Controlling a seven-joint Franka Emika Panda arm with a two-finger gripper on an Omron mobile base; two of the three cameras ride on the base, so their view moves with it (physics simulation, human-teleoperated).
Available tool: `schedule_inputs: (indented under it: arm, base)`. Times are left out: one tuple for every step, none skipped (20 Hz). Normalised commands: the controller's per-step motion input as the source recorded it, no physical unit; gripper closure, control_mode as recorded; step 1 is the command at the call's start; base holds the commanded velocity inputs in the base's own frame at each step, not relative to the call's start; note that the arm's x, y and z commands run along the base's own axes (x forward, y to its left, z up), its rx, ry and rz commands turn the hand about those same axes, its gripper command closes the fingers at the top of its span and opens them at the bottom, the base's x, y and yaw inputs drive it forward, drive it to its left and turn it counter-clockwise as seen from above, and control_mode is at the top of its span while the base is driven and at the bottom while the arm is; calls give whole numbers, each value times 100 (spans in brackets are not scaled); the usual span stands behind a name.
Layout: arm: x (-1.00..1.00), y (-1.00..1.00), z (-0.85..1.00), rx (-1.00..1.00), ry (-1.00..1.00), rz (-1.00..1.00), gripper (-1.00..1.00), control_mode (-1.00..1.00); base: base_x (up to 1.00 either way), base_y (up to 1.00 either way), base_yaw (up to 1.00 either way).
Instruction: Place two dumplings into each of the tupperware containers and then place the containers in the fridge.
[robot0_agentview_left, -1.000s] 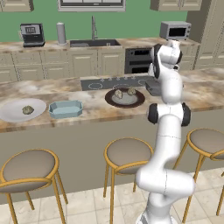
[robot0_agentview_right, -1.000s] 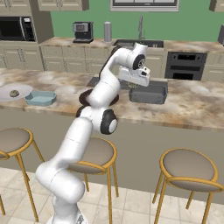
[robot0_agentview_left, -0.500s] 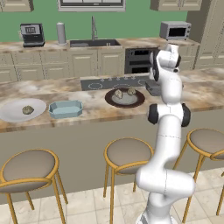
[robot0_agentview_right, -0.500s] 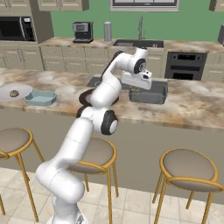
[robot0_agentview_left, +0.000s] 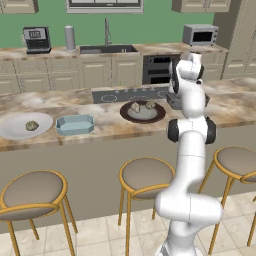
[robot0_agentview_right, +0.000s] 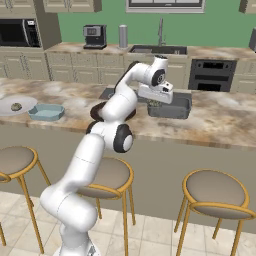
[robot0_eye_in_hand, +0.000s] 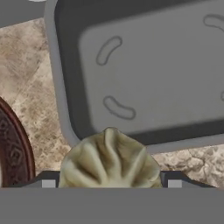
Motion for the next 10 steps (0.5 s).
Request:
schedule_inputs:
  arm:
    - [0,1,-27,0,-5,0,100,-100]
    - [1,0,-28,0,-5,0,100,-100]
    - [9,0,-24,0,-5,0,100,-100]
    - [24,0,-17,0,-7,0,100,-100]
    - [32,0,-10,0,-9,0,100,-100]
    - [42,0,0,0,-12,0,100,-100]
    - [51,0,0,0,-11,0,100,-100]
    - [56,0,0,0,-11,0,100,-100]
    - [58,0,0,0,-13,0,100,-100]
    - [58,0,0,0,-13,0,100,-100]
  base:
    - [0,0,0]
    - [0,0,0]
    - [0,0,0]
    - [0,0,0]
    - [0,0,0]
    - [0,0,0]
    - [0,0,0]
    - [0,0,0]
    - [0,0,0]
    - [0,0,0]
